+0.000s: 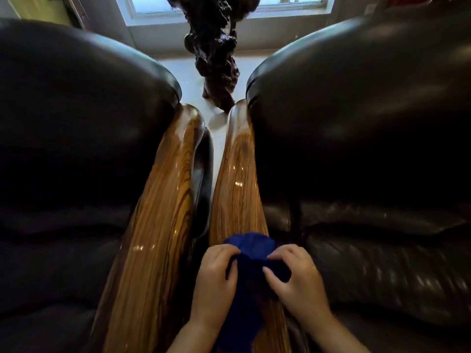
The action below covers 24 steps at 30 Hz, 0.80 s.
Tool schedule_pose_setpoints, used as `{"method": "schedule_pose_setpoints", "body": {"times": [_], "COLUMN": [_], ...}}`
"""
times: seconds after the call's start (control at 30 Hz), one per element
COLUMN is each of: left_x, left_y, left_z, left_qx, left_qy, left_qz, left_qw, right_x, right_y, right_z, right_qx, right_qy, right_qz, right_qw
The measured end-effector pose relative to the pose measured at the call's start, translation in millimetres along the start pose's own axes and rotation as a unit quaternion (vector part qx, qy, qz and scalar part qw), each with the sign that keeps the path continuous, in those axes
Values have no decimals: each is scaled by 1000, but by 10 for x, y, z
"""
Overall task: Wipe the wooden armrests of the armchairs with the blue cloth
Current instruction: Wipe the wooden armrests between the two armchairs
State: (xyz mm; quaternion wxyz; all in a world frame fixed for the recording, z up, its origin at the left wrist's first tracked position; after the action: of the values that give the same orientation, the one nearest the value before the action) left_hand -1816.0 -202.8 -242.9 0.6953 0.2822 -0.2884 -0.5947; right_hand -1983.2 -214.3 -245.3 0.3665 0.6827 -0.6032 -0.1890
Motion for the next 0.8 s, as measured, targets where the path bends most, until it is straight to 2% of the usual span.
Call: {"method": "schedule_pose_setpoints", "body": {"times": [0.07,0.13,0.23,0.3,0.47,0.8], "left_x": [-63,-88,-20,77,422,1234], "left_y": [-209,-383,-530,-617,-683,-631], "left_z": [-135,-235,-289,-283,-192,-116], "left_qx": [28,100,184,209,213,182], "left_qy": [-31,-62,-38,-22,25,39], "left_qz": [12,4,-10,-3,16,6], "left_qw": [999,993,982,978,977,982], "right_x": [-25,-4,96,192,494,1335], "right_y": [-187,-353,-586,-682,-750,-805], "right_z": [86,150,214,238,249,328], "right_qx": [4,-5,-39,-85,-135,-92], "right_qy": [34,44,41,34,14,21], "right_qz": [16,13,-54,-55,-2,-13], "right_qw": [999,999,997,994,991,995]}}
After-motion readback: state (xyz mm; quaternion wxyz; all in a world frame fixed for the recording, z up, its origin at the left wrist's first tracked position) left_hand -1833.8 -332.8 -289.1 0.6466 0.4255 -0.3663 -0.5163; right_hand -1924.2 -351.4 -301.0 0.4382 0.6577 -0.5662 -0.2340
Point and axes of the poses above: each hand's wrist, its own x-axis towards the middle knuckle, its own y-axis out of the back of the hand, z = x × y, the point moved 2 cm from there along x, towards the middle knuckle, and after that the axes turned 7 degrees about y, right-handed, at the moved point
